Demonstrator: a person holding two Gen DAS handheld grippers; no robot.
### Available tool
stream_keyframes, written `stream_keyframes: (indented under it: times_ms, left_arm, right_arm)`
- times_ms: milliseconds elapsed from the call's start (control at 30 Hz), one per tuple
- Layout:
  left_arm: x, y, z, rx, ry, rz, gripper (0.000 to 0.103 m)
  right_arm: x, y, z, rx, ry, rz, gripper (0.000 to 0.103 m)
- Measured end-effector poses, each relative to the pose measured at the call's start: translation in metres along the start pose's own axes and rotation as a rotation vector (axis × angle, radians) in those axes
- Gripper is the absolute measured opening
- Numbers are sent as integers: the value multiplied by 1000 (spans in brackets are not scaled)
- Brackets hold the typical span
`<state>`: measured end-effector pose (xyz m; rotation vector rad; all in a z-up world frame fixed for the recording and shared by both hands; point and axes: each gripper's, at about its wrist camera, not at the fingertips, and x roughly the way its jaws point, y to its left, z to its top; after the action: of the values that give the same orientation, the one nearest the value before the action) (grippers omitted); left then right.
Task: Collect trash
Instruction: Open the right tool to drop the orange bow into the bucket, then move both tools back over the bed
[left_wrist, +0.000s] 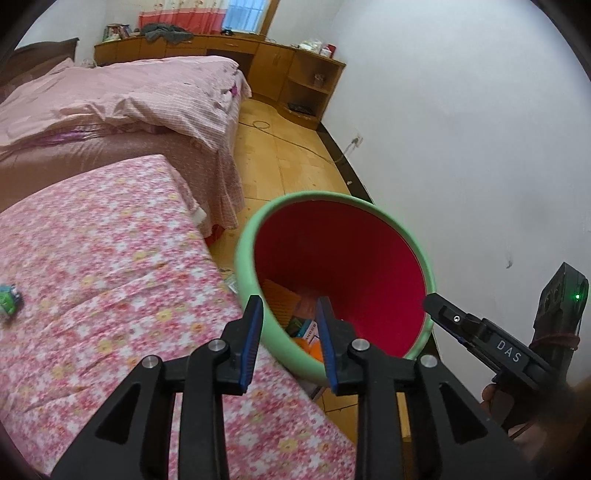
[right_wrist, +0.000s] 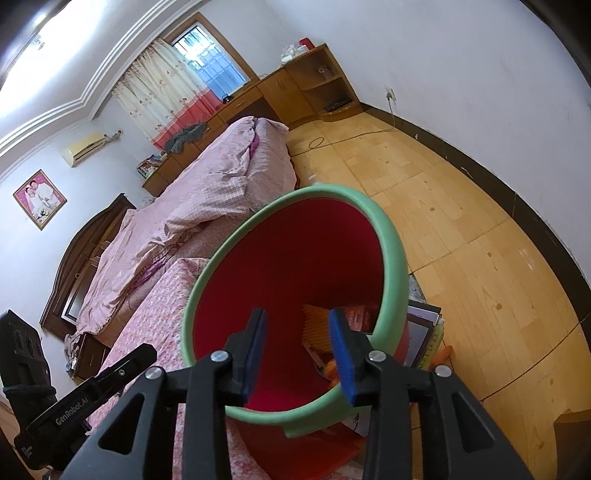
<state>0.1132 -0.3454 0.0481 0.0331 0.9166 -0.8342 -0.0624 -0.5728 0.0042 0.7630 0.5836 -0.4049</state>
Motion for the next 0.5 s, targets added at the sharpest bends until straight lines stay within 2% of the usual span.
stream_keyframes:
  times_ms: [267,400,500]
  left_arm:
    - [-35,29,-4,-58,-51,68,30]
    - [-51,51,-5,-92,-81,114,35]
    - [-62,70,-7,-122,-99,149,35]
  right_arm:
    - [-8,23,-3,-33,-5,27,47]
    - [-11,33,-8,-46,-4,36,51]
    - [-11,42,-12,-60,3,42,52]
